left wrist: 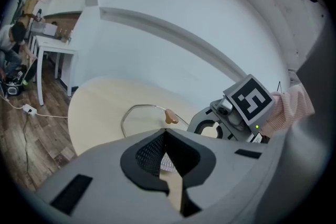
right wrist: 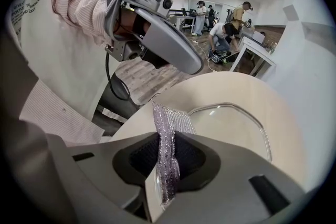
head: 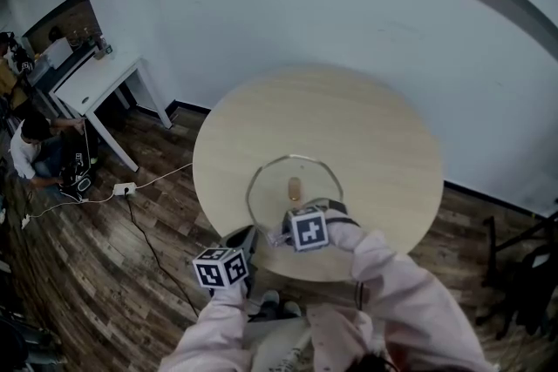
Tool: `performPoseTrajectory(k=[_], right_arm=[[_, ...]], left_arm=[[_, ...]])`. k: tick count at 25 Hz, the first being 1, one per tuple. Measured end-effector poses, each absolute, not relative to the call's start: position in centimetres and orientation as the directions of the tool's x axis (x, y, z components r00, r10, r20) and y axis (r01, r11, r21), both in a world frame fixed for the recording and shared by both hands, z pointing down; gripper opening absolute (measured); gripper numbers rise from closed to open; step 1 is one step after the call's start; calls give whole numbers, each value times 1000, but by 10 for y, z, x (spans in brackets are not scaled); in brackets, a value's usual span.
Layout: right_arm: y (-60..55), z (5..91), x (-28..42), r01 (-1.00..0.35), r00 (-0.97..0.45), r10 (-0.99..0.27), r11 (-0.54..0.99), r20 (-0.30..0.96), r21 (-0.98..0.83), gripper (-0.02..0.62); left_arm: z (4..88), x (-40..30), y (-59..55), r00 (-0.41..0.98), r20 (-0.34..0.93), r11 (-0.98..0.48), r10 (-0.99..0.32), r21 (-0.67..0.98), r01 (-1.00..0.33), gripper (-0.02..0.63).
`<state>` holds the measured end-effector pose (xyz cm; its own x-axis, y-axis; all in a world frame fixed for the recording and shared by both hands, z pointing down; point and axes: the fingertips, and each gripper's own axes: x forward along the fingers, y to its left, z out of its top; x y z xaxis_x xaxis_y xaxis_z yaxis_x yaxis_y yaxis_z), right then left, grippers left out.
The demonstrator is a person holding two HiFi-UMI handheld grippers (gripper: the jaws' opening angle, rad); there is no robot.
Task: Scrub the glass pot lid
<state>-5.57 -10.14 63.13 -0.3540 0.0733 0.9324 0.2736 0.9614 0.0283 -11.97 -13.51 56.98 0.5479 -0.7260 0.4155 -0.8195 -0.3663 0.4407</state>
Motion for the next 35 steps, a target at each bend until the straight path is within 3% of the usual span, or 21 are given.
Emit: performPoseTrajectory(k=[11, 18, 24, 35], right_arm=[[-99, 624, -58, 160, -418, 55, 987, 907, 13, 81], [-118, 609, -56, -95, -548, -11, 994, 837, -49, 81], [-129, 595, -49, -309, -722, -69, 922, 689, -232, 81], [-136, 548, -50, -415, -889, -268, 814, 371, -406, 80]], left_arm=[[569, -116, -132, 550, 417, -370, -724, 438, -819, -6], [565, -116, -131, 546, 408, -375, -732, 429, -822, -6], [560, -115, -133, 546, 397, -384, -738, 418, -823, -6], [546, -117, -133, 547, 362, -404, -755, 401, -822, -6]])
